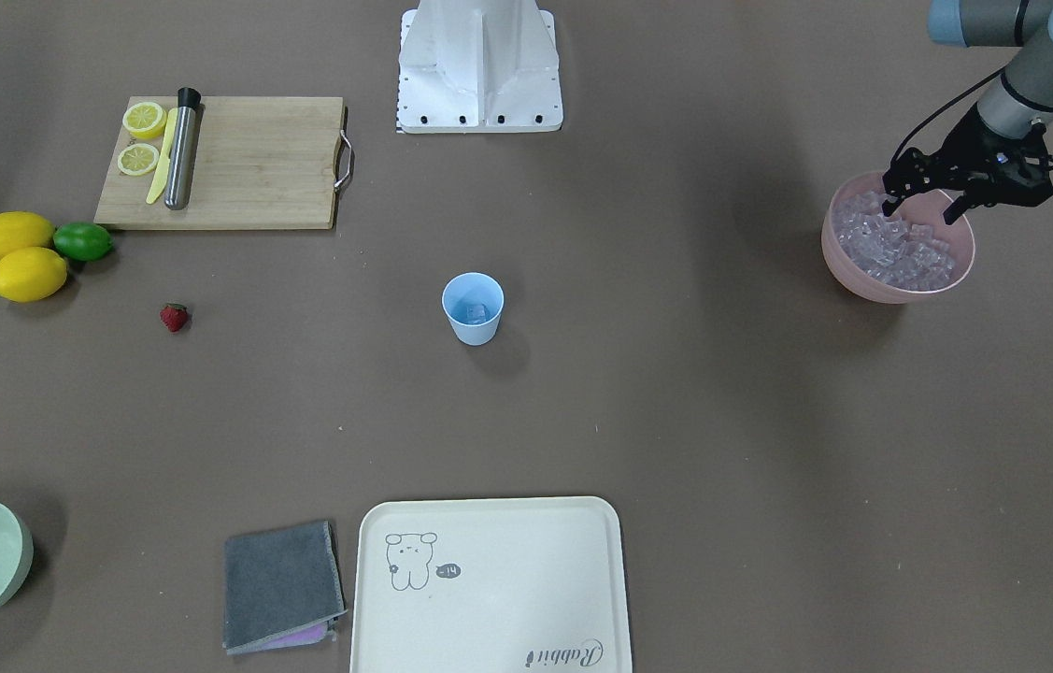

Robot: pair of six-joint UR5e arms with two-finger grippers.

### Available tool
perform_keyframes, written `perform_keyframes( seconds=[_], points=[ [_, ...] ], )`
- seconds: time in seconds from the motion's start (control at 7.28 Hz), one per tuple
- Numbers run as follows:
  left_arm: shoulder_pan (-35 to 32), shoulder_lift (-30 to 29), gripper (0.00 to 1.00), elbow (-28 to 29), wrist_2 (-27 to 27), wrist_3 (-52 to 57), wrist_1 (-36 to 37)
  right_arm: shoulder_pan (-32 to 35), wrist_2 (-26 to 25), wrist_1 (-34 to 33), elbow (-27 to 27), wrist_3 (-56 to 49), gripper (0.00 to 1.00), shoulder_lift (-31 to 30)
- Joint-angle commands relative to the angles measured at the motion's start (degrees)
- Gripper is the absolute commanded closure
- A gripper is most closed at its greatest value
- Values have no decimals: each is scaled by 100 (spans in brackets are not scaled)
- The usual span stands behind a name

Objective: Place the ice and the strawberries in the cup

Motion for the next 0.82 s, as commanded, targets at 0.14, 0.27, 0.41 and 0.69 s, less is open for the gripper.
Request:
perform_keyframes(
  seconds=[0.14, 0.27, 0.41, 0.69],
  points=[
    [562, 8, 8, -30, 242, 42, -156, 0, 2, 0, 0, 0, 0, -7],
    [695, 25, 11, -30, 366, 51, -156, 0, -7, 0, 0, 9, 0, -7],
    [696, 69, 13, -30, 367, 138, -174, 0, 2, 0, 0, 9, 0, 2],
    [608, 323, 22, -65, 332, 376, -332, 0, 10, 0, 9, 9, 0, -33]
  ],
)
